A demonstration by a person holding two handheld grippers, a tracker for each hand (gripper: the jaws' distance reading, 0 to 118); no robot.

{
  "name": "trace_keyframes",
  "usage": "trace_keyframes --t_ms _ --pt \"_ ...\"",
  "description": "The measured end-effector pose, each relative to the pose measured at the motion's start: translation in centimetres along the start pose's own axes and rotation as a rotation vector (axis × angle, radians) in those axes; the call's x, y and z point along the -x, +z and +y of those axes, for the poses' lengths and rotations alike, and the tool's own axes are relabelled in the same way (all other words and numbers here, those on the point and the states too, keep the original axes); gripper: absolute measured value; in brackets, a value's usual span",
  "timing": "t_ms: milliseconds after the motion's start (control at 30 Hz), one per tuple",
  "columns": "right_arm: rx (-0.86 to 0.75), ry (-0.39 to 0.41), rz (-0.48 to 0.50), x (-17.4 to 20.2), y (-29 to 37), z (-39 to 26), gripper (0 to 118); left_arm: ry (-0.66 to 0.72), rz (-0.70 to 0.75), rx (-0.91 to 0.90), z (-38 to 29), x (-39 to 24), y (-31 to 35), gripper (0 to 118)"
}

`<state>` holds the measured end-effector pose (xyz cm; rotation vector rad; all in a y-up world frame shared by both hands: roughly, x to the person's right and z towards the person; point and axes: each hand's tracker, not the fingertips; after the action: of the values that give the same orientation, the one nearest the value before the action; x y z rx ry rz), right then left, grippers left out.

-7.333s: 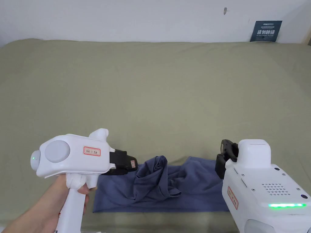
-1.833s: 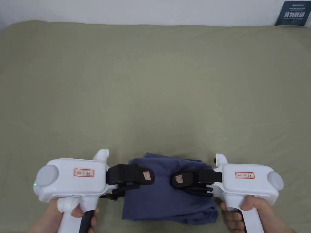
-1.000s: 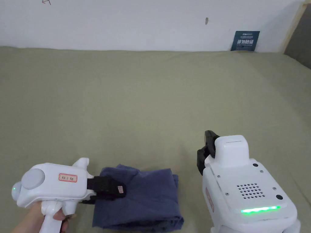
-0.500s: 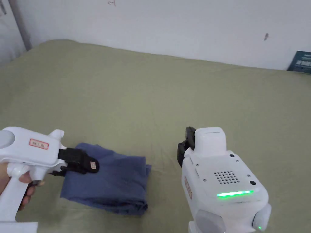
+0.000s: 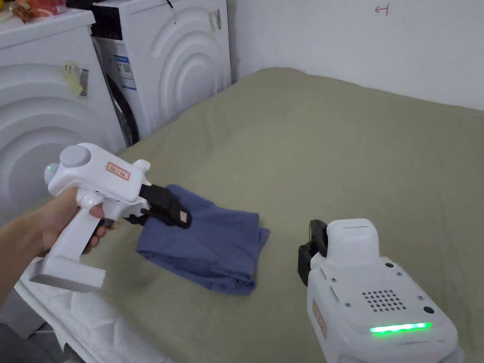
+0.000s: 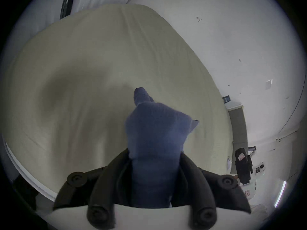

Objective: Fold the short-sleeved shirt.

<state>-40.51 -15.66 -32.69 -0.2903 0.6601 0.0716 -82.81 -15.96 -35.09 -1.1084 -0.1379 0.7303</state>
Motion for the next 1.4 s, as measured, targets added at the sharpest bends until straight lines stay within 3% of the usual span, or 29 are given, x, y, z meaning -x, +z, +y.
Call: trace_keyframes --t_ms 467,567,600,733,767,800,833,867,933,1033,1133,1200,1300,1400 --pt "0.069 0.022 0.069 1.4 -3.4 -2.5 0 -0.148 0.109 0.148 6.7 1.2 -3.3 32" --pt "0.069 0.013 0.069 1.2 -3.1 -2.1 0 -0.204 0.222 0.1 6.1 0.1 -2.9 118" --pt "0.067 0.01 0.071 0.9 -2.8 -1.9 0 -0.217 0.249 0.078 5.7 -0.2 -2.4 118" --pt "0.064 -0.032 0.066 -0.1 -1.2 -1.2 0 -0.215 0.228 -0.091 3.6 -2.1 1.6 113" --pt "0.06 -0.036 0.062 -0.5 -0.5 -0.9 0 -0.23 0.219 -0.135 2.8 -2.9 2.6 106" --pt "0.055 -0.039 0.059 -0.9 0.1 -0.6 0 -0.231 0.211 -0.189 1.8 -3.9 3.5 77" --pt "0.051 -0.042 0.054 -1.4 0.8 -0.2 0 -0.224 0.185 -0.226 0.8 -4.9 4.2 31" --pt "0.041 -0.05 0.048 -1.9 1.5 0.3 0 -0.237 0.133 -0.251 0.3 -5.9 4.5 1" --pt "0.025 -0.056 0.03 -3.2 3.2 1.4 0 -0.328 0.218 -0.34 -2.4 -9.6 4.0 1" --pt "-0.029 -0.038 -0.032 -5.8 7.0 3.2 0 -0.345 0.071 -0.367 -7.8 -17.0 1.6 1" --pt "-0.057 -0.063 -0.086 -9.3 11.8 4.7 0 -0.412 0.07 -0.496 -12.4 -24.3 -0.7 1" --pt "-0.069 -0.053 -0.159 -12.1 15.6 5.5 0 -0.43 0.073 -0.572 -16.0 -29.7 -2.7 1" --pt "-0.069 -0.031 -0.276 -16.4 21.4 6.2 0 -0.532 0.197 -0.75 -20.0 -36.5 -6.0 1" --pt "-0.071 0.01 -0.381 -20.3 26.6 6.1 0 -0.604 0.181 -0.843 -25.0 -43.0 -8.3 1"
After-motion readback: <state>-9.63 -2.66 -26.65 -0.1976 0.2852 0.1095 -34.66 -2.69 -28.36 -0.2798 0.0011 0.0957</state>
